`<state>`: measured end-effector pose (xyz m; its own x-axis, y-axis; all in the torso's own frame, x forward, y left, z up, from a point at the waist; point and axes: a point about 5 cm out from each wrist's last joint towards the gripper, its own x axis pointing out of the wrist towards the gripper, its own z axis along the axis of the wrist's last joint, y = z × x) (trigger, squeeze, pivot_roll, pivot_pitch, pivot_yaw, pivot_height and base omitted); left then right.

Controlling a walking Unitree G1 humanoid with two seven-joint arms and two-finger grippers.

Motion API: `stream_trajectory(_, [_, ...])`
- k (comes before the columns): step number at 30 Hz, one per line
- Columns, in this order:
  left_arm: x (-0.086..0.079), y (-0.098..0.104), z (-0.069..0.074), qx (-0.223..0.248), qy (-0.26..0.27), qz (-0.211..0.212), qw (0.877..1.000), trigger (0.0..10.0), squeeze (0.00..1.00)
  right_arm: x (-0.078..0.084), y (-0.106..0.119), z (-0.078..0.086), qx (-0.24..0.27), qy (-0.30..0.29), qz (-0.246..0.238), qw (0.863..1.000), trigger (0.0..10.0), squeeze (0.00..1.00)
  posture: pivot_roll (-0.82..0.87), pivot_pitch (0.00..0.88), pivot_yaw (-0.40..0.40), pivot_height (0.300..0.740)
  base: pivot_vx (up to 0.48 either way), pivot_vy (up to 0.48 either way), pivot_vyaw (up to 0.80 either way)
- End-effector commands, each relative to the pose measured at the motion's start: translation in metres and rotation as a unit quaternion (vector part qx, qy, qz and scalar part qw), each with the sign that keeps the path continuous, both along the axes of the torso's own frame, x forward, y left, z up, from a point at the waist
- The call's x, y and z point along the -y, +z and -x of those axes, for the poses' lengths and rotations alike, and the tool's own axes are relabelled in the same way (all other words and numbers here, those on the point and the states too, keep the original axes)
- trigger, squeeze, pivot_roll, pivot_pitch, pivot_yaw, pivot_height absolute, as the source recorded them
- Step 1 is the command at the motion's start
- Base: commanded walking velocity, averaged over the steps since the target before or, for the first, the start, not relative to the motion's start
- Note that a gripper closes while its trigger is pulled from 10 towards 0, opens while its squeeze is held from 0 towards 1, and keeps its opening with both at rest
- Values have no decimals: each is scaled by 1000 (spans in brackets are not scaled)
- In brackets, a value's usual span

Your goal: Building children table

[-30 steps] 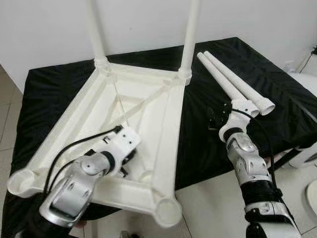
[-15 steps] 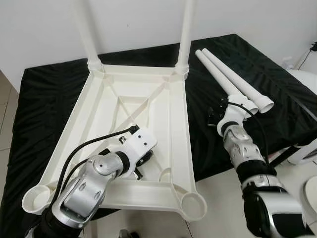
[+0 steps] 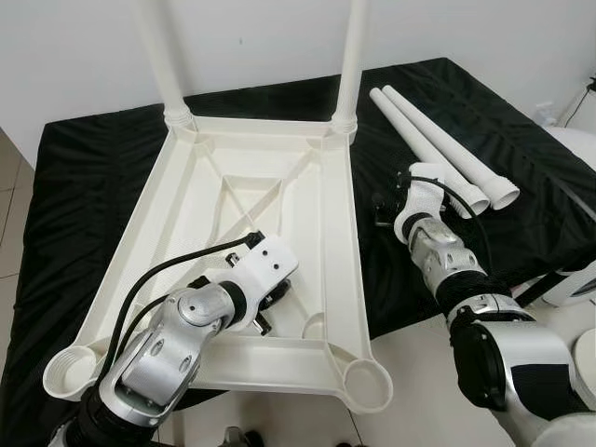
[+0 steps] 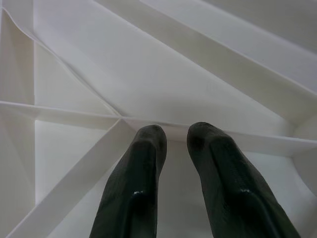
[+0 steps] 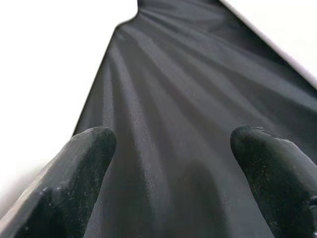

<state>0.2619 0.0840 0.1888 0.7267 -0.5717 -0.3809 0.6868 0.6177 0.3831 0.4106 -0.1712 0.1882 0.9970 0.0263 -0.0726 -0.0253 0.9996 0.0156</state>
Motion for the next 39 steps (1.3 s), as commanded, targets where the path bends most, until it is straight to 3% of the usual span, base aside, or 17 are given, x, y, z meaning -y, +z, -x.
stream_trajectory(1, [2,1,3,-3,-5,0,1000,10000,0,-5,-2,-1,-8,9,-3,1000,10000,0,-29,202,34,740,0,0,0])
stream_trajectory(12, [-2,8,4,6,4,3,1000,10000,0,-32,0,-3,-18,79,13,997,10000,0,-22,211,25,740,0,0,0])
stream_trajectory(16, [-3,11,5,7,10,10,1000,10000,0,-51,0,-2,-15,135,20,991,10000,0,-12,217,7,740,0,0,0])
stream_trajectory(21, [-3,11,6,7,13,11,1000,10000,0,-57,0,-2,-13,156,21,987,10000,0,-6,220,-1,740,0,0,0])
stream_trajectory(29, [-6,14,8,8,23,16,1000,10000,0,-86,8,1,12,235,14,972,10000,0,-1,222,-7,740,0,0,0])
stream_trajectory(39, [-9,19,8,10,27,18,999,10000,0,-116,28,2,51,256,-19,965,10000,0,1,223,-4,740,0,0,0])
